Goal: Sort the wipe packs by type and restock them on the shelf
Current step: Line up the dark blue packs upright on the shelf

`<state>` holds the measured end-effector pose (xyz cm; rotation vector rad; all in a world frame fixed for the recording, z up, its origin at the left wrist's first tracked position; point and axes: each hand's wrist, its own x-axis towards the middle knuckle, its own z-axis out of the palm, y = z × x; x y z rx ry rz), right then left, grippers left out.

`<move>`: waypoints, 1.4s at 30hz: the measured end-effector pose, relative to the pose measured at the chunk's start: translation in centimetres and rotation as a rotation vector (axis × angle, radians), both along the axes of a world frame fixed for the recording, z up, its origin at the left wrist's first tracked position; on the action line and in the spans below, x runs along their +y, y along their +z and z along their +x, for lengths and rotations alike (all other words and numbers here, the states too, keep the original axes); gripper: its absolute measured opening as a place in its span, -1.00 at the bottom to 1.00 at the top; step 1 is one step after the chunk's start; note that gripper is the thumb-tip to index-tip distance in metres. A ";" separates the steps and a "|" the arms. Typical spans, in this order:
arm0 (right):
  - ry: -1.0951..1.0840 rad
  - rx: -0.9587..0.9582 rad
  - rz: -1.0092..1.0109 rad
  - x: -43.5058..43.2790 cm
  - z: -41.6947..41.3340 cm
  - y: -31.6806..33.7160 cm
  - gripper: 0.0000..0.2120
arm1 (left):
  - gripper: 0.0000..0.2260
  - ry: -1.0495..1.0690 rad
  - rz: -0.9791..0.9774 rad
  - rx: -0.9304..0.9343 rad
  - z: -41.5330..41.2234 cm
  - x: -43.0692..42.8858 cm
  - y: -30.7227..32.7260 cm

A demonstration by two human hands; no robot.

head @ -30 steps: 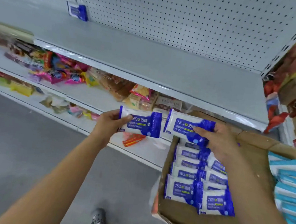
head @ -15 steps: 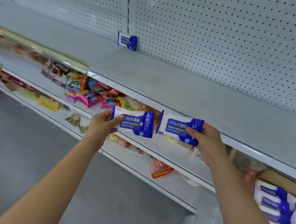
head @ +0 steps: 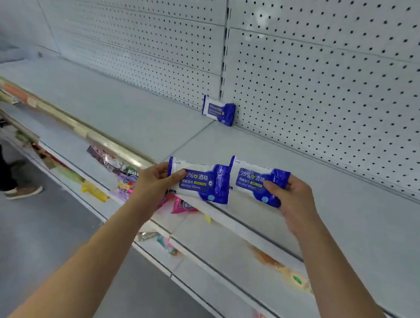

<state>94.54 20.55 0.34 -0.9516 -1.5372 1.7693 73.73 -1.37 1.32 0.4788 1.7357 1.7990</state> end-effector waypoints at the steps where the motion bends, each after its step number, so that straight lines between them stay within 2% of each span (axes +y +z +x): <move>1: 0.006 -0.002 -0.005 0.9 -2.0 -0.1 -0.76 | -0.74 -0.009 -0.005 0.005 -1.7 0.8 0.3; 8: -0.013 -0.074 -0.004 6.2 -14.9 -1.5 -0.72 | -0.77 -0.056 -0.031 0.009 -12.7 6.6 -0.7; 15: -0.199 -0.143 0.070 9.8 -25.3 -2.9 -0.68 | -0.79 -0.219 -0.053 0.028 -24.0 13.0 -2.3; 18: -0.255 -0.147 0.064 10.3 -28.8 -2.8 -0.75 | -0.82 -0.282 -0.078 0.047 -28.0 15.1 -2.9; 21: -0.329 -0.153 0.063 11.1 -31.7 -2.7 -0.74 | -0.84 -0.362 -0.090 0.067 -30.8 17.3 -2.6; 29: -0.505 -0.325 0.329 12.2 -35.4 -3.0 -0.70 | -0.79 -0.434 -0.086 0.059 -33.5 21.2 -3.0; 35: -0.579 -0.332 0.360 12.7 -36.5 -3.5 -0.56 | -0.81 -0.446 -0.055 0.068 -33.9 23.8 -4.1; 42: -0.554 -0.238 0.291 12.2 -36.2 -3.5 -0.67 | -0.72 -0.306 -0.054 0.151 -33.2 26.7 -6.2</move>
